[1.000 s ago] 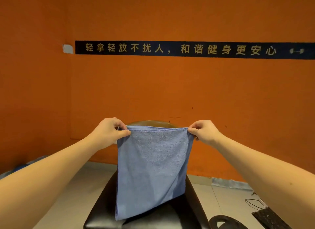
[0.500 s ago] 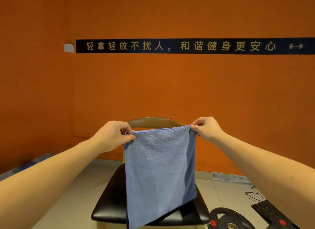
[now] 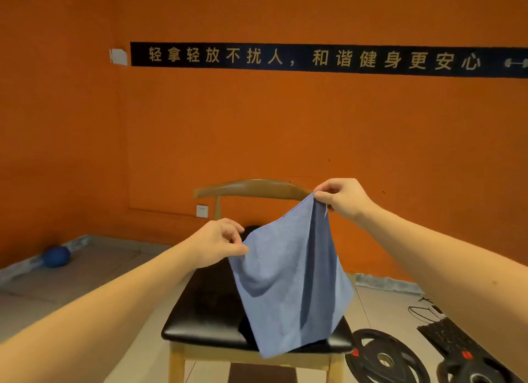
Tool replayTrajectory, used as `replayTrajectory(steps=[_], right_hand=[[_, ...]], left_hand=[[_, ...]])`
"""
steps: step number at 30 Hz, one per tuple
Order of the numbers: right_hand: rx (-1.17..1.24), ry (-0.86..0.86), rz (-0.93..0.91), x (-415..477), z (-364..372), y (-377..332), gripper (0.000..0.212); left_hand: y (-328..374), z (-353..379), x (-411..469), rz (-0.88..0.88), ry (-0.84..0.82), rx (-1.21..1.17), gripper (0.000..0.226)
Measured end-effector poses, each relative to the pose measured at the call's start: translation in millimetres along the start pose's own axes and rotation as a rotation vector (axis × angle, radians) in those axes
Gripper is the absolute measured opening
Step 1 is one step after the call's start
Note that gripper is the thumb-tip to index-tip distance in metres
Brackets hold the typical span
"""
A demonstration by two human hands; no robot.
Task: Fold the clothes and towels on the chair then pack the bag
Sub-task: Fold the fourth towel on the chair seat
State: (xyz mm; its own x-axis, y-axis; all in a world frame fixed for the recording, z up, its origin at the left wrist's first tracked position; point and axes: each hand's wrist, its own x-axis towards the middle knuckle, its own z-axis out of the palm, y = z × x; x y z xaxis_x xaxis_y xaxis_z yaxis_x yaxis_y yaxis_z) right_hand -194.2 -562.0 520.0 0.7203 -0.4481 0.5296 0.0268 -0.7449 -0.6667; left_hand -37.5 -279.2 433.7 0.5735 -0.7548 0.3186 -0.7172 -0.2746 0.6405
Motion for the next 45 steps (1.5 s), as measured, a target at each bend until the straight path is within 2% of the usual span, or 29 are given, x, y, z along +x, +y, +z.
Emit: replayTrajectory(steps=[7, 11, 18, 22, 25, 27, 32, 34, 37, 41, 45], right_hand=[[0.092, -0.094, 0.110, -12, 6, 21, 0.016], [0.055, -0.072, 0.214, -30, 8, 62, 0.017], [0.022, -0.054, 0.369, -67, 16, 147, 0.021], [0.051, -0.074, 0.431, -84, 23, 179, 0.019], [0.072, -0.101, 0.455, -88, 26, 194, 0.018], [0.077, -0.117, 0.460, -88, 28, 200, 0.019], [0.107, -0.155, 0.465, -85, 33, 210, 0.017], [0.115, -0.165, 0.463, -84, 35, 211, 0.016], [0.120, -0.135, 0.459, -82, 34, 216, 0.016], [0.120, -0.054, 0.453, -79, 28, 217, 0.017], [0.117, 0.040, 0.447, -78, 19, 208, 0.019]], left_hand=[[-12, 76, 3, -0.061, -0.082, -0.100, 0.012], [-19, 126, -8, -0.087, -0.231, -0.111, 0.007], [-33, 194, -18, -0.084, -0.362, 0.043, 0.009], [-39, 210, -12, -0.092, -0.303, 0.164, 0.011], [-38, 214, 1, -0.061, -0.175, 0.160, 0.014], [-42, 214, 13, -0.029, -0.160, 0.132, 0.016], [-38, 217, 47, -0.081, -0.384, -0.072, 0.011], [-36, 222, 56, -0.065, -0.427, -0.098, 0.013], [-35, 226, 61, 0.010, -0.363, 0.009, 0.017], [-30, 220, 54, 0.075, -0.261, 0.215, 0.010], [-24, 203, 50, 0.071, -0.235, 0.228, 0.009]])
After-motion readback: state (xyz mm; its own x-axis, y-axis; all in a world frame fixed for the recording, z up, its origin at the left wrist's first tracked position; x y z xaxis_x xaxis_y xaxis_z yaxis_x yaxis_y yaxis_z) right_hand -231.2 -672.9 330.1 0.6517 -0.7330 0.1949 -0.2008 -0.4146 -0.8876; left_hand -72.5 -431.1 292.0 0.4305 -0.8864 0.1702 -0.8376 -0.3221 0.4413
